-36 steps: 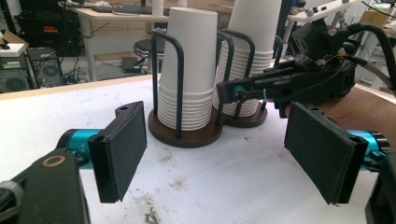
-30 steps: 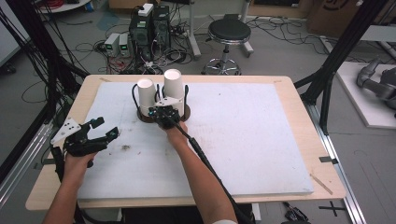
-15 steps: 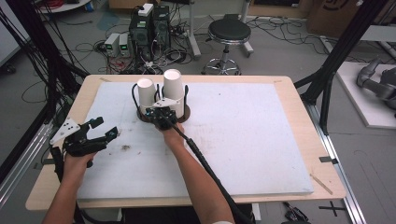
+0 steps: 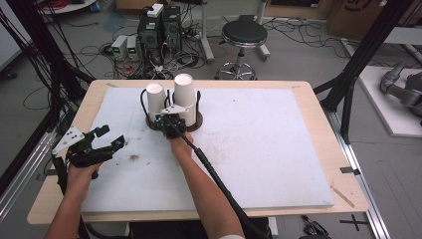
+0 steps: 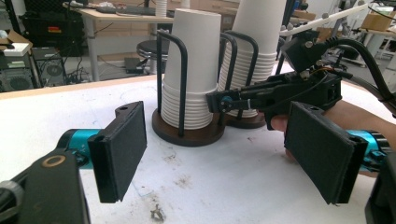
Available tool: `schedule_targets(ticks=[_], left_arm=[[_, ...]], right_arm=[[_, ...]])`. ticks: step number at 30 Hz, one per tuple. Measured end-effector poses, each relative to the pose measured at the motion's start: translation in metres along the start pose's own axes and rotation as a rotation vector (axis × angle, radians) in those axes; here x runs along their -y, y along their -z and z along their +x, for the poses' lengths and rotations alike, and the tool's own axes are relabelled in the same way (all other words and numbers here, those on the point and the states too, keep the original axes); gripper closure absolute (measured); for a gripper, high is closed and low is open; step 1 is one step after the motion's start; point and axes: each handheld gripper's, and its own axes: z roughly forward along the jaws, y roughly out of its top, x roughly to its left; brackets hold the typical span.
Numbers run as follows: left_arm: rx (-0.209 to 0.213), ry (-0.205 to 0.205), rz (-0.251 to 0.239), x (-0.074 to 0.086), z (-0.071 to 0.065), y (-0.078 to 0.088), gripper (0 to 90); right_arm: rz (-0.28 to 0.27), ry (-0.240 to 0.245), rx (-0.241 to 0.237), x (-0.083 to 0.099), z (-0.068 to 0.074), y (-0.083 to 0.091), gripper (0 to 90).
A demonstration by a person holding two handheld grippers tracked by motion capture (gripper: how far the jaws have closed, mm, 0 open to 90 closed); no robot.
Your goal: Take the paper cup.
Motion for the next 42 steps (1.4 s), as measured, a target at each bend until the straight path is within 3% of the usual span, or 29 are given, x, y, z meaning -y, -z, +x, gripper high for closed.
schedule_targets(ticks=[5, 9, 18, 23, 27, 34, 37, 40, 42], left_arm=[[-0.003, 0.005, -0.003, 0.000, 0.000, 0.000, 21.0], [-0.004, 0.003, -0.001, 0.000, 0.001, 0.001, 21.1], [-0.002, 0.011, -0.006, -0.001, 0.000, 0.000, 22.8], [0.007, 0.005, -0.015, -0.014, 0.001, -0.006, 22.5], [0.027, 0.012, -0.022, -0.033, 0.006, -0.017, 22.4], [0.042, -0.018, -0.016, -0.067, 0.013, -0.044, 22.1], [0.050, -0.009, 0.000, -0.075, 0.017, -0.057, 22.0], [0.087, 0.023, 0.026, -0.080, 0.021, -0.074, 22.1], [0.089, 0.016, 0.050, -0.083, 0.023, -0.083, 22.1]], right_arm=[[0.014, 0.000, 0.007, 0.001, 0.000, -0.002, 89.9], [0.012, -0.027, 0.023, 0.001, 0.003, -0.003, 89.9], [0.016, -0.021, 0.036, 0.000, 0.004, -0.003, 89.9], [0.018, -0.021, 0.037, -0.001, 0.004, -0.003, 89.9], [0.019, -0.029, 0.036, -0.001, 0.005, -0.004, 89.9], [0.018, -0.031, 0.036, -0.001, 0.005, -0.004, 89.9], [0.014, -0.035, 0.037, -0.001, 0.005, -0.004, 89.9], [0.013, -0.031, 0.040, -0.001, 0.005, -0.005, 89.9], [0.016, -0.032, 0.040, -0.001, 0.005, -0.005, 90.0]])
